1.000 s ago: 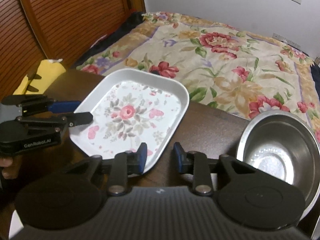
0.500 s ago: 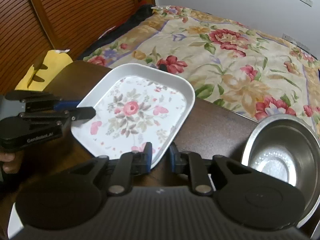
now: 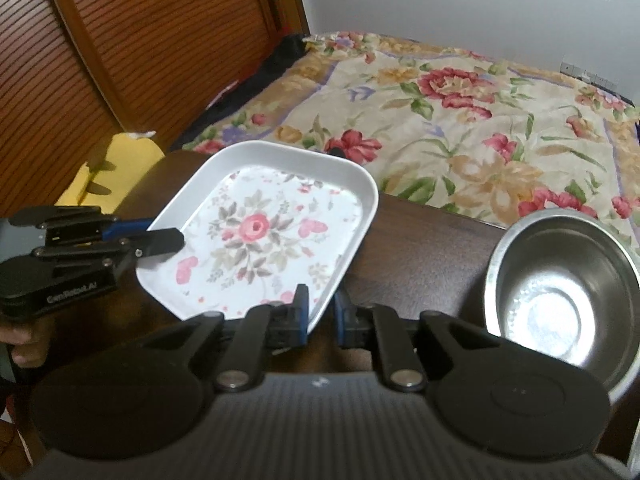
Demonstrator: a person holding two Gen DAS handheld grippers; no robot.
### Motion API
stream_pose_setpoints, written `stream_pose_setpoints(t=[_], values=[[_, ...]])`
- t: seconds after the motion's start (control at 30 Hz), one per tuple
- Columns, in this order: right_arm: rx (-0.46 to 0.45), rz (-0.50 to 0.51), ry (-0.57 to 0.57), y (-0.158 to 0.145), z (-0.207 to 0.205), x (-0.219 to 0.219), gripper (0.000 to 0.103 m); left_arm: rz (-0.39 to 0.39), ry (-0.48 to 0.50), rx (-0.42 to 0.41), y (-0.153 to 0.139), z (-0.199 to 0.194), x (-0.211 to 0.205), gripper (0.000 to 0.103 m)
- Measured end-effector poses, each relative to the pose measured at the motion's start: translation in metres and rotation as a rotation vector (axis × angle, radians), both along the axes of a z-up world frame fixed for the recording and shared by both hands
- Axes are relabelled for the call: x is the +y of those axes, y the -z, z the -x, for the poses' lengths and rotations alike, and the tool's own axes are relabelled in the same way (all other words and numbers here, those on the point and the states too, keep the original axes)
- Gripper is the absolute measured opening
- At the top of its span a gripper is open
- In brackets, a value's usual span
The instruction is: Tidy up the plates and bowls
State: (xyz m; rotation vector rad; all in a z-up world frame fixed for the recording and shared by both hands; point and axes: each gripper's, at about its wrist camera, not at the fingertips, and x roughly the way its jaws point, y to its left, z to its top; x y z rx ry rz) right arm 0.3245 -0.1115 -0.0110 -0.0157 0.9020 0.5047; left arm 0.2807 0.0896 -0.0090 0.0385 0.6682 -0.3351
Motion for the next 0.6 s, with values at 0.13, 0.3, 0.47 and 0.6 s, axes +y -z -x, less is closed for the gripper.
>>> stream_pose_setpoints(t=[0.13,0.3,0.47,0.6], values=[[-0.029,-0.018,0.004,-0.012,0.013,-0.004,0.014,0.004,0.0,-0.024,-0.013,0.019,0.0,0.017],[-0.063,-0.02,0.0,-0.023,0.033,-0.007,0.014,0.003,0.002,-0.047,-0.023,0.043,-0.002,0.017],[-0.086,-0.031,-0.003,-0.031,0.053,-0.011,0.014,-0.005,0.009,-0.06,-0.029,0.064,-0.005,0.017],[-0.098,-0.023,-0.007,-0.035,0.068,-0.014,0.014,-0.013,0.011,-0.07,-0.032,0.078,-0.006,0.018]])
